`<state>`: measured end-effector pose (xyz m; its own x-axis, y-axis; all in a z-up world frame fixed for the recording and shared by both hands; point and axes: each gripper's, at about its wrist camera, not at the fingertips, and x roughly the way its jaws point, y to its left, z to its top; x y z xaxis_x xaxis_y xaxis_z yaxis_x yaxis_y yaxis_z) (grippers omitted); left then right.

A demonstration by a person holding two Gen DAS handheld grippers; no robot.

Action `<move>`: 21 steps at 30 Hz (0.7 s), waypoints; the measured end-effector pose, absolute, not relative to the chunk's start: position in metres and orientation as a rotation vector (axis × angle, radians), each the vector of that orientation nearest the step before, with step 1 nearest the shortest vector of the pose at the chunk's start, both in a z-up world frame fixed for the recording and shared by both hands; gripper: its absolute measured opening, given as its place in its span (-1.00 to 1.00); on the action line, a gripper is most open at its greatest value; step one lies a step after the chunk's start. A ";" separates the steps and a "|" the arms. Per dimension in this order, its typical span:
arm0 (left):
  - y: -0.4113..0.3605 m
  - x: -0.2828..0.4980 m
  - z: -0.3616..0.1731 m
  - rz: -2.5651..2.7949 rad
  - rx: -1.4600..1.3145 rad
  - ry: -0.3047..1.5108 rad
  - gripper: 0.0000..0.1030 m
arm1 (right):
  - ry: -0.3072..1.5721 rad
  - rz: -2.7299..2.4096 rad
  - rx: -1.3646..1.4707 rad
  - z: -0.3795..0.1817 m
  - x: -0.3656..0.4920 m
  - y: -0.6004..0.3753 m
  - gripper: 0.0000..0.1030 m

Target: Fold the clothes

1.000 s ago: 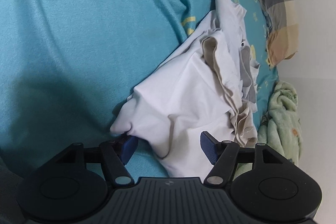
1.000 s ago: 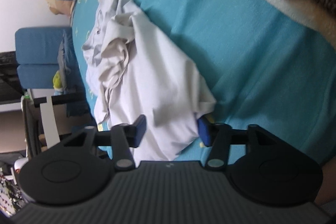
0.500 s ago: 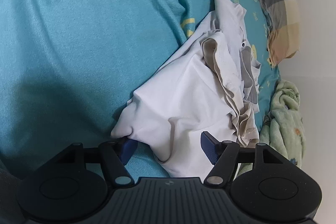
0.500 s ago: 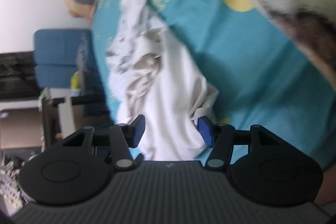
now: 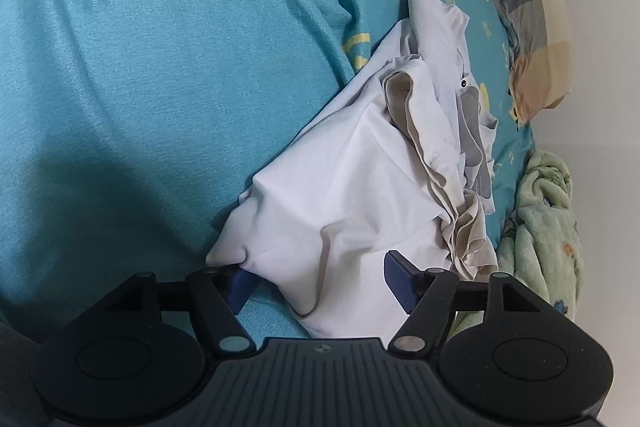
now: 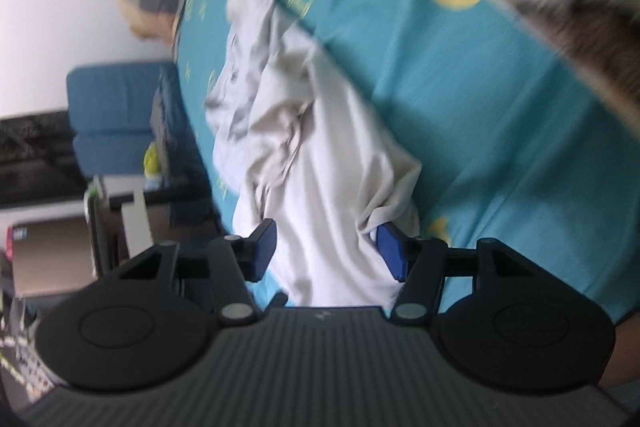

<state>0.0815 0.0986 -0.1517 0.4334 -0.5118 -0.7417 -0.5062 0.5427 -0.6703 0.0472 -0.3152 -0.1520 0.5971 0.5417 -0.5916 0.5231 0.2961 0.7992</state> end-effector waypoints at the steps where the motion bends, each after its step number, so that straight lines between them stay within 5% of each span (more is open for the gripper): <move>1: 0.098 0.082 -0.151 -0.005 -1.063 1.186 0.37 | 0.996 -0.003 1.341 -0.151 0.046 -0.319 0.14; 11: 0.098 0.089 -0.147 -0.008 -1.082 1.179 0.39 | 0.766 -0.141 1.262 -0.126 0.027 -0.345 0.13; 21: 0.112 0.077 -0.157 0.004 -1.106 1.168 0.39 | 1.242 0.182 1.375 -0.188 0.047 -0.256 0.13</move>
<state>0.0775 0.1123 -0.1575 0.4526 -0.5158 -0.7274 -0.5210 0.5091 -0.6852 0.0471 -0.2557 -0.1881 0.4148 0.7277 -0.5463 0.5408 0.2857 0.7911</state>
